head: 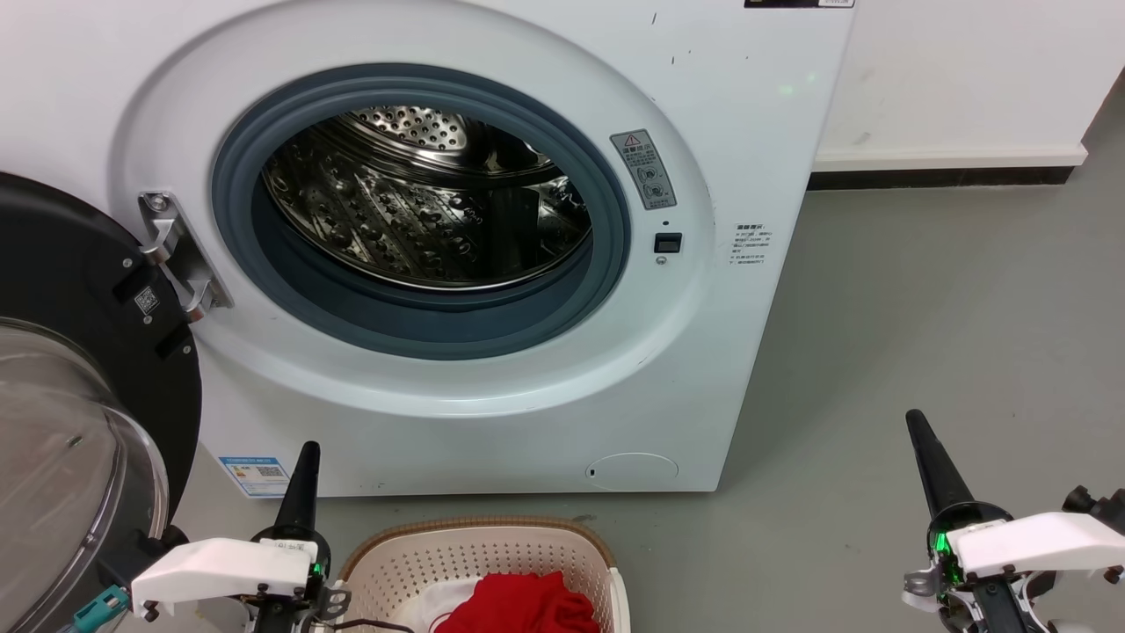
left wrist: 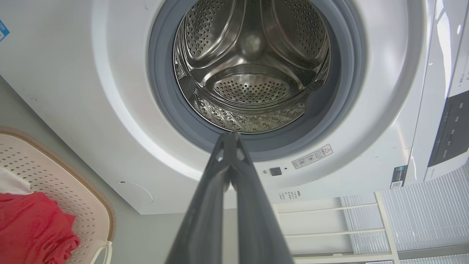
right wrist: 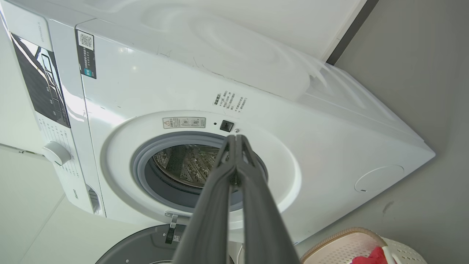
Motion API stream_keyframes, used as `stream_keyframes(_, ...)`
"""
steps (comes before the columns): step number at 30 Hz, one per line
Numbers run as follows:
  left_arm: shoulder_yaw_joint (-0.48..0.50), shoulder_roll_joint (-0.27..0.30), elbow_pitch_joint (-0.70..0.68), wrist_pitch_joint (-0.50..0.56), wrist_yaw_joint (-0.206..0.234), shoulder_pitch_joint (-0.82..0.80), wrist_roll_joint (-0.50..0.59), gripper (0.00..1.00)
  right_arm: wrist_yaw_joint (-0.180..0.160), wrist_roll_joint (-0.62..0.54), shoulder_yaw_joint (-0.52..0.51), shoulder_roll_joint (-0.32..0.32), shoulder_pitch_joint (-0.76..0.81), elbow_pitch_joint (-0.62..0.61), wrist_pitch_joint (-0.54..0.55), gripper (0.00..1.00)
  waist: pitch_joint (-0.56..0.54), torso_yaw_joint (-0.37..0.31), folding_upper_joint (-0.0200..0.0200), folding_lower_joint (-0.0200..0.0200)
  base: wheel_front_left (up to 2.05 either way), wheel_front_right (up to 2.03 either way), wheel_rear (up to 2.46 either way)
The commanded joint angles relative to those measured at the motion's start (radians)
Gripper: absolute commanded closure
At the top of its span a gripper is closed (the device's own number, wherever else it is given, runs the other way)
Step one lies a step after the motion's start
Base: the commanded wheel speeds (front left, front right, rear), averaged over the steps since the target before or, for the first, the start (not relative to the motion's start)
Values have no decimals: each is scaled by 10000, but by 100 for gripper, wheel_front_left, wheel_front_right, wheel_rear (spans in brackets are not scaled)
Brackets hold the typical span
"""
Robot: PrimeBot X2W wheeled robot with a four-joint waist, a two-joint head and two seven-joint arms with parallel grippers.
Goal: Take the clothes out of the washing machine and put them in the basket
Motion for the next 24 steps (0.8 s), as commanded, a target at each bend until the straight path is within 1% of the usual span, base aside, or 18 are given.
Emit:
stream_keyframes(1, 60, 4, -21, 88, -84, -209, -267, 100, 0, 314, -55, -45, -235, 7, 51, 100, 3, 12, 0, 0, 0, 0, 0)
stream_keyframes(24, 208, -9, 138, 585, -250, -418, -2203, 100, -1, 2321, -369, 7, -404, 272, 377, 100, 42, 172, 0, -1, 0, 0, 0)
